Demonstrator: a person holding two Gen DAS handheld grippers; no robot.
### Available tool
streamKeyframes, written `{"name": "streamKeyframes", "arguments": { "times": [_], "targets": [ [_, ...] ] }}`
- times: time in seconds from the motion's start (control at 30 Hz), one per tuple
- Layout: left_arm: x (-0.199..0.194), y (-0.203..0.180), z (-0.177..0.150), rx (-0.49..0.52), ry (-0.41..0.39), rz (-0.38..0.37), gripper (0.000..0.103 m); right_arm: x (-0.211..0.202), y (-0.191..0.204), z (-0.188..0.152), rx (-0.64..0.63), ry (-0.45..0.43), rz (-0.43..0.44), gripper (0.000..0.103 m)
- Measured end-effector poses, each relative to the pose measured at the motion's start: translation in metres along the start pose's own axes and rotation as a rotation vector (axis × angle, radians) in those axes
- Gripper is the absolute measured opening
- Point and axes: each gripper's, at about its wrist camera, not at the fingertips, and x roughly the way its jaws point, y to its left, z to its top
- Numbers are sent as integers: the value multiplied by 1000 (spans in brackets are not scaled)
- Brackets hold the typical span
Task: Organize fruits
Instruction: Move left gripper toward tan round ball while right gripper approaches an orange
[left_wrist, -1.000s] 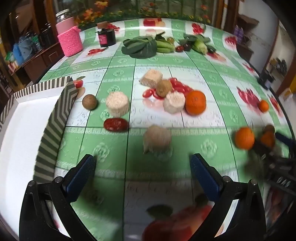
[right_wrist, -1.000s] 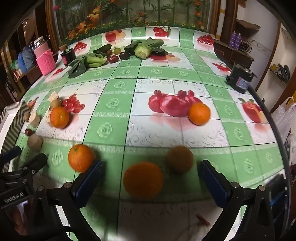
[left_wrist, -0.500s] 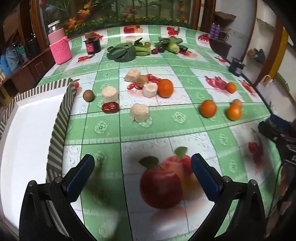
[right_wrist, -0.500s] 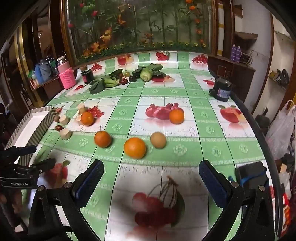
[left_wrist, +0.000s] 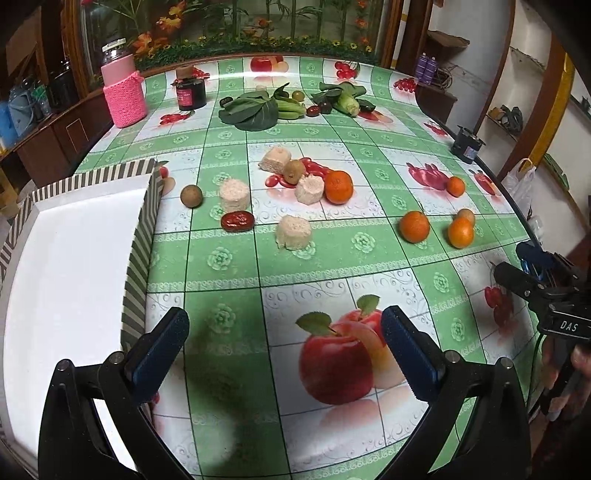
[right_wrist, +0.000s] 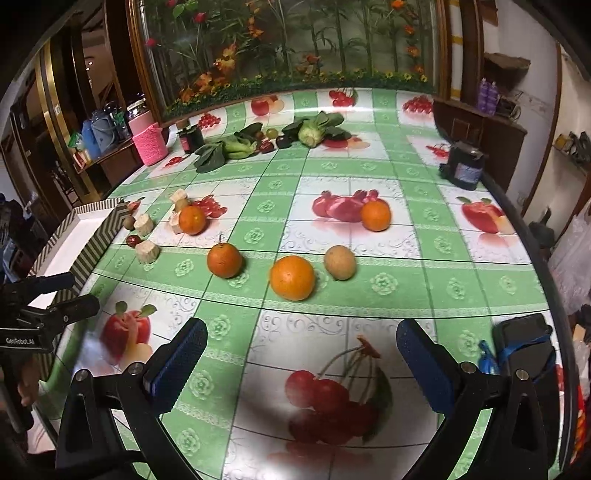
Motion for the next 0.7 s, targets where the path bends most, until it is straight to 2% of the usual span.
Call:
{"name": "streamKeyframes", "arguments": {
  "times": [0.2,0.23,0.27,0.33,0.43,0.47,0.53,0.7],
  "targets": [
    [4,2,7,7,21,-19,103,8,5,6,-58,6,2,99],
    [6,1,8,11,27,-16,103,11,6,7,-62,22,18,90],
    [8,1,9,13,33,-15,103,17,5,9,-64,49,45,76],
    [10,3,11,7,42,-26,103,25,4,12,-59,89,70,62],
    [12,3,16,7,54,-33,103,32,3,18,-68,116,60,62],
    [12,3,18,11,50,-28,103,30,1,21,-62,118,67,65],
    [12,2,22,22,49,-23,103,27,-2,27,-60,123,86,65],
    [19,0,28,29,63,-24,103,38,1,32,-129,181,56,65]
  ]
}}
